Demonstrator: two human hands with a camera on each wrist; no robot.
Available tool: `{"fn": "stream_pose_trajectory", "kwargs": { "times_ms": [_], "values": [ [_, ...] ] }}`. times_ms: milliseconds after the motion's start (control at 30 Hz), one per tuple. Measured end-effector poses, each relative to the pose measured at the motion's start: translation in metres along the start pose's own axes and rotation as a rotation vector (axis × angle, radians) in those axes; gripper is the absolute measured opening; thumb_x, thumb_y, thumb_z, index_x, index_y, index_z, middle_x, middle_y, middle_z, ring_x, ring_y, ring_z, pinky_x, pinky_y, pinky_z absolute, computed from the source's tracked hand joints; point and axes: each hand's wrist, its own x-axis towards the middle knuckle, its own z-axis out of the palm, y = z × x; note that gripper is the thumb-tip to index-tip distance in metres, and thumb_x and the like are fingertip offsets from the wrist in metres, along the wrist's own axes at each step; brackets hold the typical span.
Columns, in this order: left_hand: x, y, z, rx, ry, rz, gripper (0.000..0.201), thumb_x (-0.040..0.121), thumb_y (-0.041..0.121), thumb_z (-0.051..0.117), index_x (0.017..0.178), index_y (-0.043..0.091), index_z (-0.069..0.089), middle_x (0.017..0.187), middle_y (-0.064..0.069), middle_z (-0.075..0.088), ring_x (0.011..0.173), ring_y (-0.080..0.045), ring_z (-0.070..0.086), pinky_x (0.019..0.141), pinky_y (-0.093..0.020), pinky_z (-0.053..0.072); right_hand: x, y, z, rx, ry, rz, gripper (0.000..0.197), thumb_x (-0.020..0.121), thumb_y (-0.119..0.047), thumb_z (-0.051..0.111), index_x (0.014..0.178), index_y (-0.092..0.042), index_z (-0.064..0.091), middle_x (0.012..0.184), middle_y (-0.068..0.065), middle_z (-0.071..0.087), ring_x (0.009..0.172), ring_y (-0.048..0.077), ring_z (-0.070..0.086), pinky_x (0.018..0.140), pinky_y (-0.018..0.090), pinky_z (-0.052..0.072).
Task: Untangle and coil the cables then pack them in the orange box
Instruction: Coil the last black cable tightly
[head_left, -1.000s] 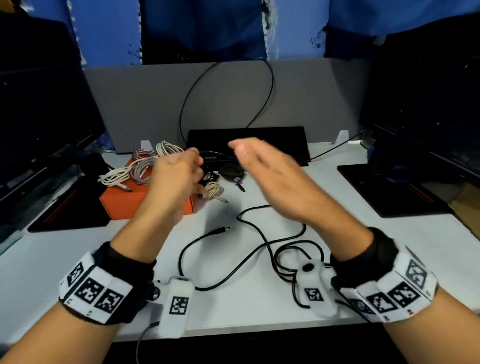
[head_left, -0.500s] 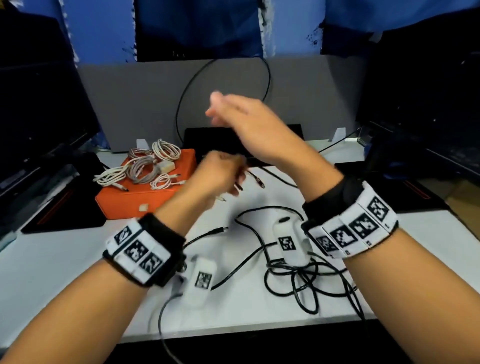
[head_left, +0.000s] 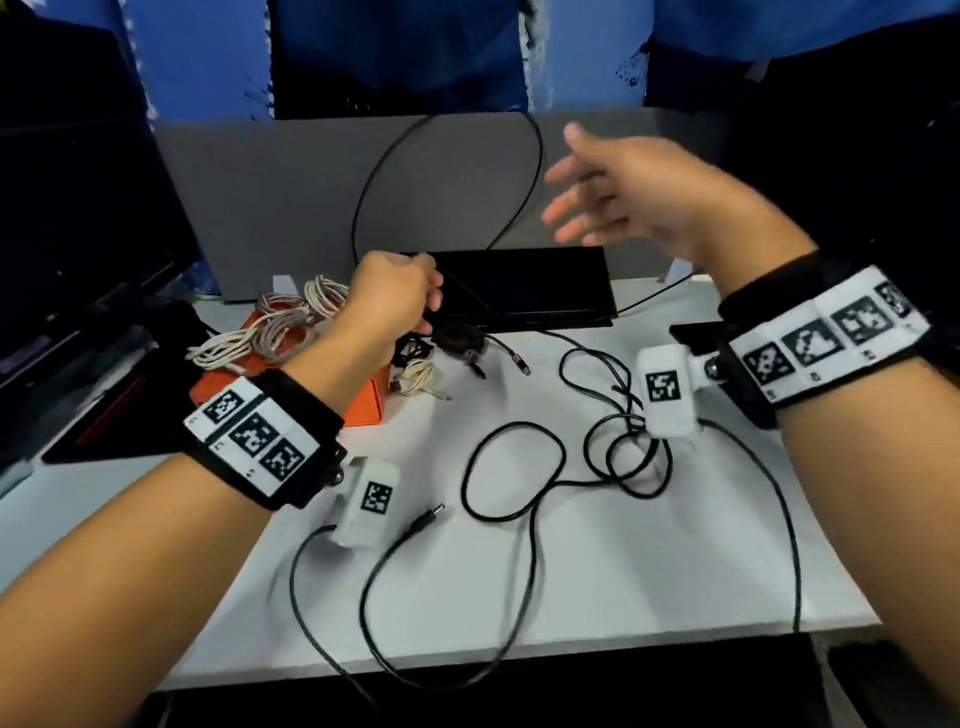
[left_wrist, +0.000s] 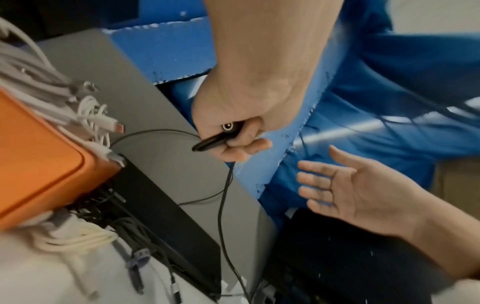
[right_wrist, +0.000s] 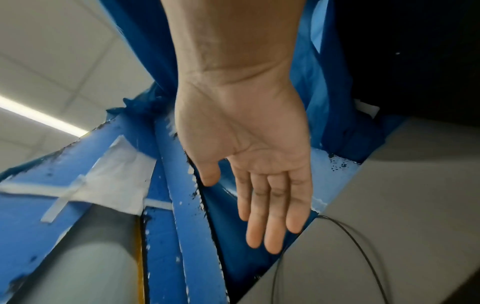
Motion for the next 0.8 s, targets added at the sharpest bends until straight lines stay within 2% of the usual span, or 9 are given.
{"fn": "stream_pose_trajectory", "kwargs": {
  "times_ms": [67,167,233,300,400,500,600,700,800],
  "values": [
    [0.003,0.012,-0.002,-0.094,0.060,0.022,0.032,0.100,0.021,0.051,0.072,0.012,0.063,0.047,0.002,0.054,0.043,-0.016,0.046,0.051,-0.028,0.046,0.005,0.000,0.008,-0.216,-0.036,-0.001,0.053,0.102,-0.063,0.046,0.134,-0.024,0.063,0.119,0.000,0.075,0.111,0.020,0.071,0.110,0.045,0.048],
    [-0.011,0.031,-0.004,-0.207,-0.195,0.118,0.032,0.106,0.022,0.048,0.080,0.009,0.063,0.048,0.001,0.049,0.041,-0.013,0.045,0.060,-0.030,0.055,0.007,0.017,0.036,-0.580,-0.095,-0.171,0.060,0.106,-0.052,0.047,0.158,-0.026,0.037,0.159,0.000,0.046,0.143,0.018,0.046,0.114,0.026,0.030],
    [-0.027,0.040,-0.005,-0.269,-0.418,0.152,0.032,0.109,0.024,0.046,0.089,0.007,0.063,0.055,-0.003,0.051,0.052,-0.019,0.059,0.089,-0.042,0.058,0.005,0.029,0.049,-0.552,-0.111,-0.321,0.044,0.111,-0.040,0.042,0.151,-0.023,0.047,0.149,0.001,0.057,0.135,0.018,0.053,0.112,0.026,0.037],
    [-0.037,0.040,-0.012,-0.354,-0.540,0.148,0.031,0.110,0.024,0.043,0.092,0.007,0.062,0.060,-0.004,0.052,0.065,-0.023,0.066,0.106,-0.050,0.047,0.002,0.035,0.055,-0.396,-0.080,-0.390,0.034,0.111,-0.037,0.040,0.125,-0.018,0.065,0.112,-0.001,0.072,0.106,0.018,0.067,0.101,0.043,0.051],
    [-0.050,0.034,-0.019,-0.570,-0.622,0.103,0.031,0.110,0.023,0.037,0.092,0.009,0.057,0.056,0.003,0.043,0.057,-0.015,0.053,0.093,-0.040,0.055,-0.012,0.038,0.063,-0.234,-0.005,-0.420,0.037,0.108,-0.041,0.039,0.112,-0.020,0.069,0.086,-0.006,0.065,0.072,0.009,0.062,0.076,0.038,0.053],
    [-0.075,0.019,-0.020,-0.773,-0.696,0.014,0.033,0.108,0.024,0.035,0.088,0.012,0.058,0.049,0.009,0.041,0.048,-0.009,0.046,0.078,-0.028,0.055,-0.038,0.042,0.089,-0.133,0.047,-0.453,0.037,0.108,-0.039,0.039,0.117,-0.023,0.071,0.094,-0.009,0.068,0.082,0.003,0.063,0.079,0.031,0.050],
    [-0.101,0.001,-0.021,-0.882,-0.756,-0.027,0.037,0.104,0.024,0.036,0.083,0.010,0.063,0.047,0.007,0.045,0.050,-0.009,0.053,0.083,-0.031,0.058,-0.068,0.044,0.114,0.122,-0.038,-0.269,0.039,0.111,-0.039,0.039,0.088,-0.019,0.063,0.075,-0.003,0.060,0.058,0.005,0.048,0.056,0.021,0.038],
    [-0.111,-0.006,-0.026,-0.758,-0.732,0.015,0.033,0.106,0.018,0.034,0.092,0.002,0.060,0.059,-0.001,0.053,0.063,-0.019,0.063,0.088,-0.039,0.058,-0.089,0.043,0.120,0.342,-0.128,-0.147,0.041,0.111,-0.043,0.040,0.079,-0.020,0.053,0.079,0.013,0.050,0.062,0.019,0.038,0.051,0.022,0.027],
    [-0.116,-0.005,-0.033,-0.755,-0.752,0.004,0.036,0.103,0.018,0.037,0.096,0.006,0.070,0.065,-0.001,0.056,0.059,-0.017,0.060,0.085,-0.038,0.058,-0.094,0.038,0.116,0.265,-0.103,-0.201,0.043,0.111,-0.043,0.040,0.074,-0.023,0.049,0.072,0.003,0.047,0.059,0.014,0.035,0.050,0.020,0.028]
  ]
}}
